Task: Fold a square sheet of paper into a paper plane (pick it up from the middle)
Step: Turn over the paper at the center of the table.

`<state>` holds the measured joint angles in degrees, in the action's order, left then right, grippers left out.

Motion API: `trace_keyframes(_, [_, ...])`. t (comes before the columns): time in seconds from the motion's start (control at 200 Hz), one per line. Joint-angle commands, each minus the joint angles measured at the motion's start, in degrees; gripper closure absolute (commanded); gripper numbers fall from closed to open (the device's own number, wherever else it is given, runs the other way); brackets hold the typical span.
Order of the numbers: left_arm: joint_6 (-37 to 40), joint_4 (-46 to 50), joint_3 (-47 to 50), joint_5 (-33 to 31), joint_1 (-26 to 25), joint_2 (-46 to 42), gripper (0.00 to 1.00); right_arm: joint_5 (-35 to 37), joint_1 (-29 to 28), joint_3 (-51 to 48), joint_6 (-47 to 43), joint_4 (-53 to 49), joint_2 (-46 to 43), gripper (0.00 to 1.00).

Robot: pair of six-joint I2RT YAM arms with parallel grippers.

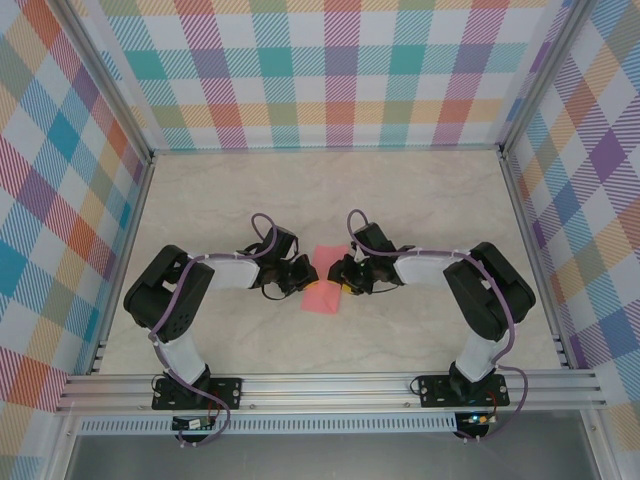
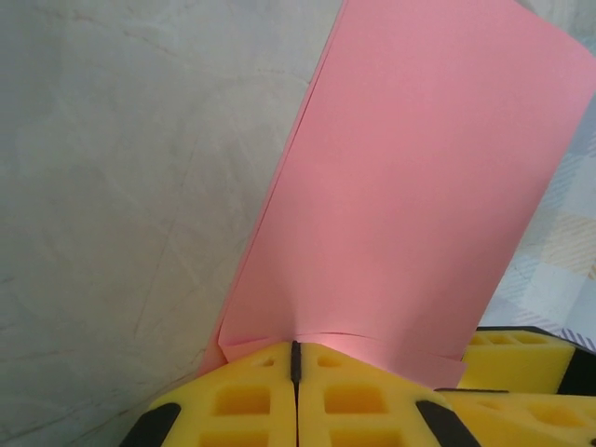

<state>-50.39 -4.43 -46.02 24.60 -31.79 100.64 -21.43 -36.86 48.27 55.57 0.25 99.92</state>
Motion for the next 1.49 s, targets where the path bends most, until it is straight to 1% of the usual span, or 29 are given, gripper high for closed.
trace_keyframes(0.0, [-1.08,4.74,1.24,-3.62,0.33,-0.27,0.95,-3.12,-0.4,-0.89,1.07,4.16,0.41,0.65])
trace_keyframes(0.17, [-1.38,3.42,1.29,-2.41,0.33,-1.34,0.93,-3.62,-0.49,-0.92,0.77,6.03,0.89,0.71])
trace_keyframes(0.22, [-1.29,3.01,1.31,-2.08,0.33,-2.1,0.92,-3.54,-0.45,-0.69,0.28,5.71,0.82,0.72])
trace_keyframes(0.32, [-1.84,2.52,1.95,-2.19,0.33,-5.18,0.9,-2.65,-0.49,0.48,-1.63,2.92,0.55,0.79])
trace_keyframes(0.41, [-1.79,4.43,2.51,-4.73,0.33,-9.88,0.84,-2.12,-0.41,1.25,-3.88,0.72,-0.76,0.83])
trace_keyframes(0.485, [-1.05,8.27,2.34,-7.75,0.41,-14.01,0.78,-1.91,-0.41,2.37,-6.28,-1.62,-2.41,0.87])
trace_keyframes(0.57, [-0.17,12.52,2.5,-11.71,0.58,-18.55,0.71,-0.52,-0.32,4.15,-9.28,-6.05,-4.47,0.89])
trace_keyframes(0.66, [0.03,15.9,3.23,-14.59,0.92,-23.03,0.68,1.34,-0.32,6.39,-13.05,-11.7,-6.42,0.92])
trace_keyframes(0.72, [-0.12,17.58,3.89,-16.19,1.2,-25.86,0.66,3.0,-0.26,8.0,-15.63,-16.09,-8.06,0.92])
trace_keyframes(0.78, [-0.4,19.29,4.51,-17.67,1.54,-28.46,0.64,6.04,-0.23,10.34,-18.77,-22.13,-9.7,0.92])
trace_keyframes(0.825, [-0.54,19.82,4.94,-18.71,1.88,-30.26,0.63,9.34,-0.23,12.82,-21.39,-27.63,-10.88,0.91])
trace_keyframes(0.86, [-0.63,22.25,5.34,-19.39,2.16,-31.55,0.63,12.41,-0.23,14.99,-23.2,-32.57,-11.61,0.91])
trace_keyframes(0.915, [-0.84,23.24,5.93,-20.4,2.56,-33.52,0.59,18.43,-0.24,19.0,-25.71,-40.33,-12.39,0.91])
trace_keyframes(1.035, [-1.33,24.91,6.98,-22.38,3.46,-36.66,0.58,32.72,-0.32,28.3,-28.5,-56.73,-11.08,0.89])
trace_keyframes(1.11, [-1.72,26.58,7.01,-23.93,3.94,-38.21,0.57,41.46,-0.72,33.68,-28.18,-65.75,-8.9,0.9])
trace_keyframes(1.165, [-1.98,27.47,7.15,-25.09,4.09,-39.24,0.57,48.33,-1.44,37.56,-26.42,-72.27,-6.52,0.9])
trace_keyframes(1.23, [-2.74,28.94,7.18,-26.75,4.21,-40.46,0.56,54.44,-2.6,41.17,-23.85,-78.24,-3.55,0.9])
trace_keyframes(1.27, [-3.1,29.69,7.23,-27.79,4.28,-41.04,0.56,55.96,-3.25,42.51,-22.94,-80.06,-1.94,0.9])
trace_keyframes(1.36, [-4.08,31.0,7.51,-29.64,4.39,-42.65,0.56,55.76,-4.79,44.06,-21.6,-80.32,1.9,0.89])
trace_keyframes(1.46, [-4.85,32.55,7.82,-30.94,4.55,-44.41,0.55,52.96,-7.35,46.63,-20.33,-80.0,8.42,0.89])
trace_keyframes(1.49, [-5.08,33.09,7.88,-31.43,4.54,-44.9,0.55,50.85,-8.2,47.53,-20.41,-79.34,10.7,0.89])
